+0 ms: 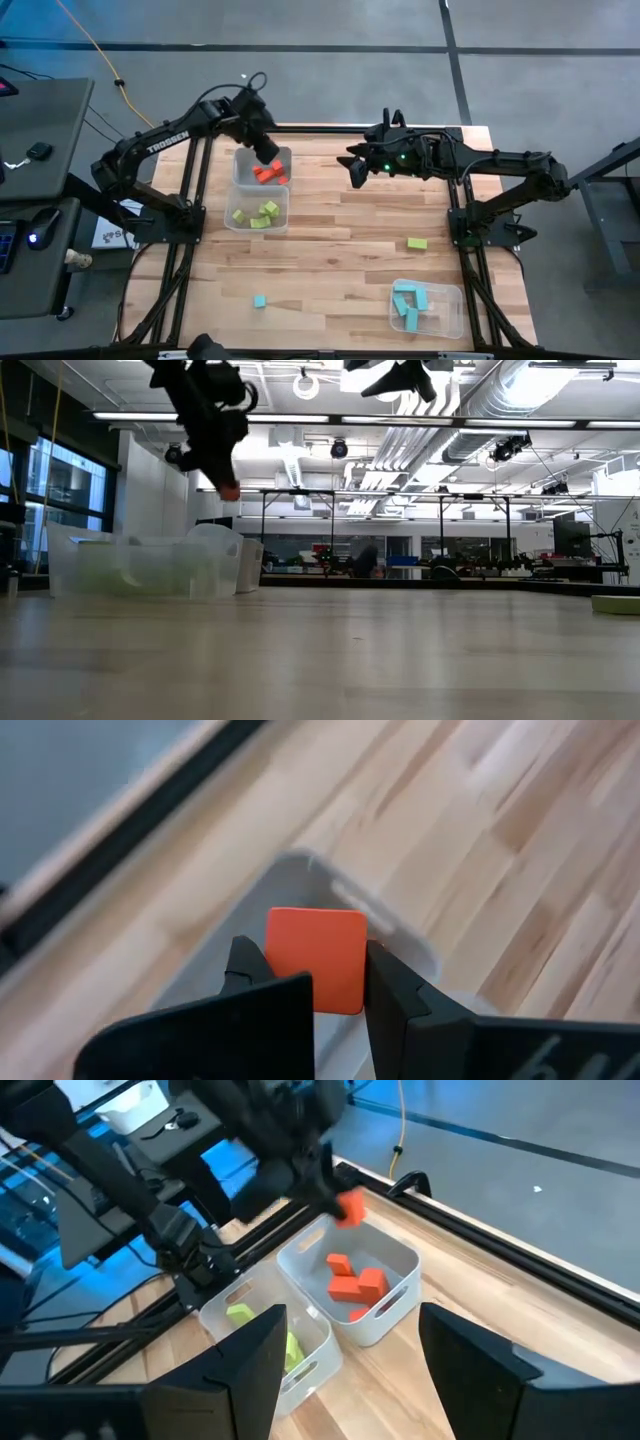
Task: Sort & place blocks by color
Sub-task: Put the orange block into the gray bin
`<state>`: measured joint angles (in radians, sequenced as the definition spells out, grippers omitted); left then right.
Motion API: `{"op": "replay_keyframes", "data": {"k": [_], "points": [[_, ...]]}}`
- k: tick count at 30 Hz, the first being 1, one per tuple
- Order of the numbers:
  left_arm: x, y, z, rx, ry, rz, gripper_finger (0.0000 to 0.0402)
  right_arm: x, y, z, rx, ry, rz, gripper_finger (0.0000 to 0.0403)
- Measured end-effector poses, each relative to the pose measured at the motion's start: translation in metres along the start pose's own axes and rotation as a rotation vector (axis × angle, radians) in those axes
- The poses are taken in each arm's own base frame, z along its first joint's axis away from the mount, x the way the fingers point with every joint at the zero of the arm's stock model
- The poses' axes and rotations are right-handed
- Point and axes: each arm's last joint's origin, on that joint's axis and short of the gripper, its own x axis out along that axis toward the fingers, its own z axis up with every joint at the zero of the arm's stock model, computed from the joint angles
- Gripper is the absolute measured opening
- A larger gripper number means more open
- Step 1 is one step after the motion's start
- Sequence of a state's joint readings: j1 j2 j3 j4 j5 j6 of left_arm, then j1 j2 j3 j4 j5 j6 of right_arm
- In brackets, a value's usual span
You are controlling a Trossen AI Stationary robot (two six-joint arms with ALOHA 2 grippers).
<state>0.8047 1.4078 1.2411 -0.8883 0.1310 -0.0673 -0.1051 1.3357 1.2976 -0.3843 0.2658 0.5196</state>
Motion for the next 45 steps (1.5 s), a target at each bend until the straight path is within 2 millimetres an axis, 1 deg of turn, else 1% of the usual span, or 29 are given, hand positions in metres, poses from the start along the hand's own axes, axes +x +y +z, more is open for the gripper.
{"op": "replay_keyframes", "data": {"k": [3,7,12,16,20,29,39,45], "points": [[0.014,0.003,-0.014,-0.009,0.067,0.005,0.0009,0.000,0.000,0.000,0.000,-0.009,-0.016,0.0218],[0.027,0.005,-0.027,-0.016,0.125,0.009,0.0009,0.000,-0.001,0.000,0.000,-0.011,-0.019,0.0218],[0.040,0.008,-0.039,-0.021,0.159,0.012,0.0009,0.000,-0.001,0.000,0.023,-0.016,-0.028,0.0218],[0.048,0.009,-0.045,-0.021,0.163,0.012,0.0009,0.000,-0.002,0.001,0.026,-0.033,-0.056,0.0218],[0.054,0.010,-0.048,-0.022,0.151,0.001,0.0009,0.000,-0.002,0.001,0.025,-0.037,-0.064,0.0218],[0.057,0.010,-0.048,-0.003,0.149,-0.005,0.0009,0.000,-0.002,0.001,0.024,-0.037,-0.064,0.0218],[0.094,0.014,-0.052,-0.020,0.284,0.001,0.0009,0.000,-0.002,0.001,0.023,-0.037,-0.064,0.0218],[0.099,0.014,-0.050,-0.021,0.274,0.004,0.0012,0.000,-0.002,0.001,0.023,-0.037,-0.064,0.0218]]}}
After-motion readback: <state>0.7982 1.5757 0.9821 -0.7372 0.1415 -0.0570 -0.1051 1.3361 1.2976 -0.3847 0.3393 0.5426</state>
